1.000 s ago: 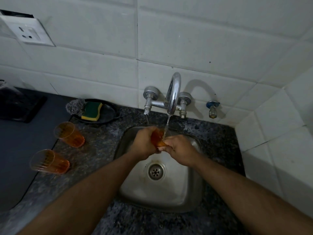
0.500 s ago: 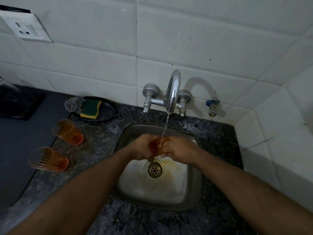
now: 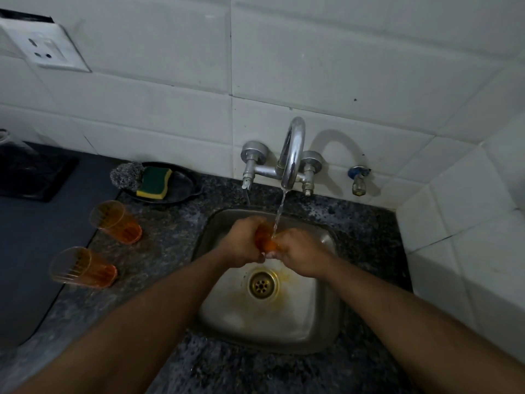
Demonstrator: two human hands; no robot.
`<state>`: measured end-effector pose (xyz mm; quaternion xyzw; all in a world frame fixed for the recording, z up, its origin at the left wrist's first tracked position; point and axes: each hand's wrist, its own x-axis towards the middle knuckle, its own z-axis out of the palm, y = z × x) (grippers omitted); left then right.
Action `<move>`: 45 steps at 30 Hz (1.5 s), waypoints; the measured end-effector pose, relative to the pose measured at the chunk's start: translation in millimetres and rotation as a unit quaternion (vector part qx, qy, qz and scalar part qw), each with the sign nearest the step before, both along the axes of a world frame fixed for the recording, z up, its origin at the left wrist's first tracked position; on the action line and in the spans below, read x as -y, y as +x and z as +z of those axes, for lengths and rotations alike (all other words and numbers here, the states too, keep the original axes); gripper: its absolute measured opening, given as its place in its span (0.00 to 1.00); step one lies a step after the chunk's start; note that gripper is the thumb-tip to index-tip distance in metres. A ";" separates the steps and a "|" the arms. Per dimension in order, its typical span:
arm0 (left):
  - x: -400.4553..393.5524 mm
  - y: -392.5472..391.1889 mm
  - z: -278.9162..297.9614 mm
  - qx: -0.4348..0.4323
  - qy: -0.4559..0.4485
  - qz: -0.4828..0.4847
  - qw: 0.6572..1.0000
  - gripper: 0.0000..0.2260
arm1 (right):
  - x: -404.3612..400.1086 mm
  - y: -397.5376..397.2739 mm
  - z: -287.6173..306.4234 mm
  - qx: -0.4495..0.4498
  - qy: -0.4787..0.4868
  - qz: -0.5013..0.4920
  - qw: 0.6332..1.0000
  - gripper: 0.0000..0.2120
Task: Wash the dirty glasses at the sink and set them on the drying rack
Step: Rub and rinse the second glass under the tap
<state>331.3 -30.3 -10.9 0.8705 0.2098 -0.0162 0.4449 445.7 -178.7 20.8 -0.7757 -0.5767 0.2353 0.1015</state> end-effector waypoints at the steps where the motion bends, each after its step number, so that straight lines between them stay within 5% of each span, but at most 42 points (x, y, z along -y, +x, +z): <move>1: 5.7 0.5 0.7 0.052 0.020 0.037 0.998 0.25 | 0.9 -0.1 -2.9 -0.041 0.022 -0.032 0.998 0.07; 3: 9.7 -0.5 1.3 0.094 0.034 0.046 0.994 0.20 | 1.6 1.3 1.5 -0.016 0.010 -0.006 1.000 0.07; 7: -7.3 -4.7 -6.3 -0.093 -0.017 -0.116 0.989 0.27 | 0.2 1.9 17.5 0.177 -0.064 0.147 0.971 0.04; 9: -7.7 -4.3 -8.0 -0.075 -0.022 -0.076 0.994 0.29 | -2.6 -2.9 14.5 0.141 -0.057 0.096 0.984 0.05; 12: 6.5 -4.8 -2.9 0.067 0.009 0.054 0.996 0.24 | -3.3 -10.2 8.6 0.031 -0.040 0.020 0.998 0.07; 14: 13.0 -8.9 -1.9 0.112 0.028 0.056 0.992 0.20 | -4.2 -12.8 14.1 0.087 -0.058 0.071 0.992 0.08; 19: 3.7 -11.5 -3.4 -0.041 0.002 -0.117 0.992 0.22 | -7.1 -16.9 26.4 0.223 -0.120 0.167 0.953 0.05; 25: 9.7 -8.9 -17.9 0.028 -0.067 0.096 0.993 0.28 | -1.4 -7.6 14.7 0.027 -0.066 -0.042 0.997 0.07; 28: 15.4 -10.2 -19.5 0.038 -0.093 0.045 0.994 0.21 | 4.1 -18.2 10.9 0.011 -0.059 -0.030 0.998 0.05; 34: 4.6 -11.8 -15.2 0.034 -0.035 -0.025 0.998 0.26 | 2.8 -28.8 17.5 0.019 -0.026 0.006 0.999 0.06; 38: -10.0 -7.6 -0.3 -0.120 -0.034 -0.139 0.982 0.26 | -7.0 -16.1 38.4 0.176 -0.118 0.149 0.966 0.06; 40: -10.0 -3.9 3.7 -0.109 -0.059 -0.126 0.984 0.27 | -15.0 -14.3 42.3 0.209 -0.100 0.150 0.961 0.08; 42: -7.2 -3.2 4.9 -0.071 -0.107 -0.056 0.990 0.27 | -15.6 -11.2 30.6 0.152 -0.031 0.085 0.984 0.14; 45: 2.9 -12.9 -0.9 -0.033 -0.235 0.067 0.969 0.30 | -0.5 -14.2 4.7 -0.118 0.107 -0.162 0.974 0.26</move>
